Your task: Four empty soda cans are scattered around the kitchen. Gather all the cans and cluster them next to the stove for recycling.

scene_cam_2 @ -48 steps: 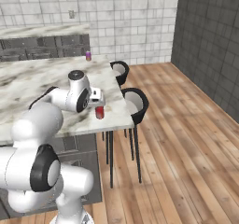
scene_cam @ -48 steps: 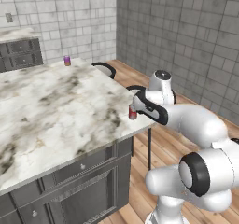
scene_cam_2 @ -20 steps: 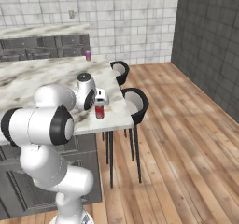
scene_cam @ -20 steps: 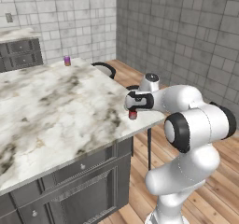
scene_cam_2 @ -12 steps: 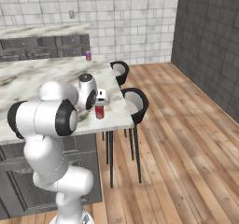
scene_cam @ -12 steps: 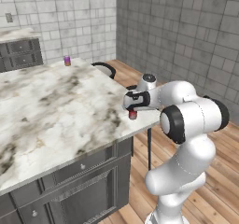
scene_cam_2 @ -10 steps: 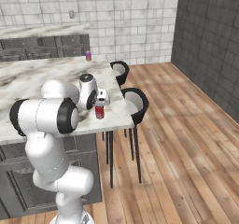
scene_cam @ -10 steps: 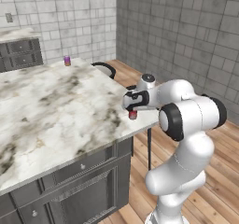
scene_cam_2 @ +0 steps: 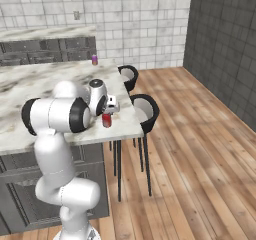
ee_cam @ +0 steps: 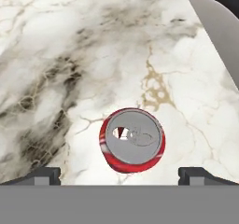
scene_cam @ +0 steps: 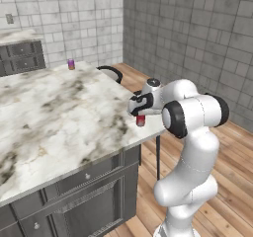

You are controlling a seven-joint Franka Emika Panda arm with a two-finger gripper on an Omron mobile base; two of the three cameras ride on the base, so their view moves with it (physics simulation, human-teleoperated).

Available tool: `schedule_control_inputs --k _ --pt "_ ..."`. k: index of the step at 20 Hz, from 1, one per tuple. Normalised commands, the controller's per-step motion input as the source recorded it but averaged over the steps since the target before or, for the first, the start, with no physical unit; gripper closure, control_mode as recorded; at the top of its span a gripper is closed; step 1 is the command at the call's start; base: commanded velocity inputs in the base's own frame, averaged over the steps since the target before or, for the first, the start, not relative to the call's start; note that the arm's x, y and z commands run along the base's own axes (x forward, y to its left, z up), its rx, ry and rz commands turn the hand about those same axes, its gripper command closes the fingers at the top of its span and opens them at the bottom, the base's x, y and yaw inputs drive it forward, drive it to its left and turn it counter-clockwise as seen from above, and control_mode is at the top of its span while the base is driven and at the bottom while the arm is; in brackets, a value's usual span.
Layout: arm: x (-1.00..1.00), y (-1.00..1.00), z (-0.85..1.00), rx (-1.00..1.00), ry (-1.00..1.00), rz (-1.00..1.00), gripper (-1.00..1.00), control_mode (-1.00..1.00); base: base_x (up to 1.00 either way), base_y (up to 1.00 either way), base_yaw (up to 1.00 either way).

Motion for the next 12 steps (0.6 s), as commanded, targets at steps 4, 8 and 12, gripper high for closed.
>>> schedule_control_inputs --k 4,8,12 --pt "0.34 0.00 -0.22 0.00 0.04 0.00 -1.00 -1.00 0.00 0.00 0.00" --pt "0.32 0.00 -0.22 0.00 0.03 0.00 -1.00 -1.00 0.00 0.00 0.00" --pt "0.23 0.00 -0.17 0.00 0.01 0.00 1.00 -1.00 0.00 0.00 0.00"
